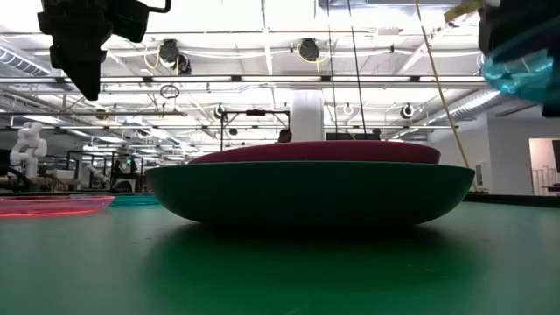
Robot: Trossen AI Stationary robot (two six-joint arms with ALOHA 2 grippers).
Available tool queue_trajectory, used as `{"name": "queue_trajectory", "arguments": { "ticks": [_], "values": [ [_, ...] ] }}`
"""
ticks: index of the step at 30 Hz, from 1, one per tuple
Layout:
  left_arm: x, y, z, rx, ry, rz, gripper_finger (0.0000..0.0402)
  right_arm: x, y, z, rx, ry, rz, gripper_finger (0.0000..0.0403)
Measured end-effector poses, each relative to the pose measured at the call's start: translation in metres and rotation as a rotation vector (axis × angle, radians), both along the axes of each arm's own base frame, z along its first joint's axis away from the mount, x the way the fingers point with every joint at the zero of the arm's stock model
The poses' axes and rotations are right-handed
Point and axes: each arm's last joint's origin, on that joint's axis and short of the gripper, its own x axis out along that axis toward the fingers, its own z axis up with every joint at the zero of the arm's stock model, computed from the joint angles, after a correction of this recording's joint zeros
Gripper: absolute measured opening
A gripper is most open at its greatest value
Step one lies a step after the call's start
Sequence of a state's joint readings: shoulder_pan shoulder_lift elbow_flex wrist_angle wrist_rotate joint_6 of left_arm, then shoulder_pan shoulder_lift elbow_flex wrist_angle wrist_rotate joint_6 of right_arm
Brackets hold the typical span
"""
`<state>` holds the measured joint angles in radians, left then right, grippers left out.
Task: Stack plastic plates
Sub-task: Stack the bottom right blue transparent plate on top of the pink plate
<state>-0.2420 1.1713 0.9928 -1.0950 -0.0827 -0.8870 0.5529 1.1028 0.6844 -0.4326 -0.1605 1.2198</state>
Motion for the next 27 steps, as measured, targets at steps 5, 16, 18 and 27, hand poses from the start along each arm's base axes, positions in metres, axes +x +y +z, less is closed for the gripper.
{"name": "queue_trajectory", "arguments": {
  "ticks": [5, 16, 18, 27],
  "values": [
    [0.000, 0.000, 0.000, 0.002, -0.002, 0.018, 0.0113, 0.001, -0.002, 0.021, 0.031, -0.086, -0.043, 0.0001],
    [-0.003, -0.012, 0.000, -0.099, 0.024, 0.000, 0.0113, 0.016, -0.009, 0.055, 0.036, -0.254, -0.184, 0.0000],
    [-0.004, -0.016, 0.000, -0.109, 0.028, -0.002, 0.0113, 0.020, -0.012, 0.057, 0.047, -0.279, -0.226, 0.0000],
    [-0.012, -0.029, -0.001, -0.156, 0.080, -0.034, 0.0113, 0.034, -0.032, 0.064, 0.030, -0.382, -0.425, 0.0000]
  ]
}}
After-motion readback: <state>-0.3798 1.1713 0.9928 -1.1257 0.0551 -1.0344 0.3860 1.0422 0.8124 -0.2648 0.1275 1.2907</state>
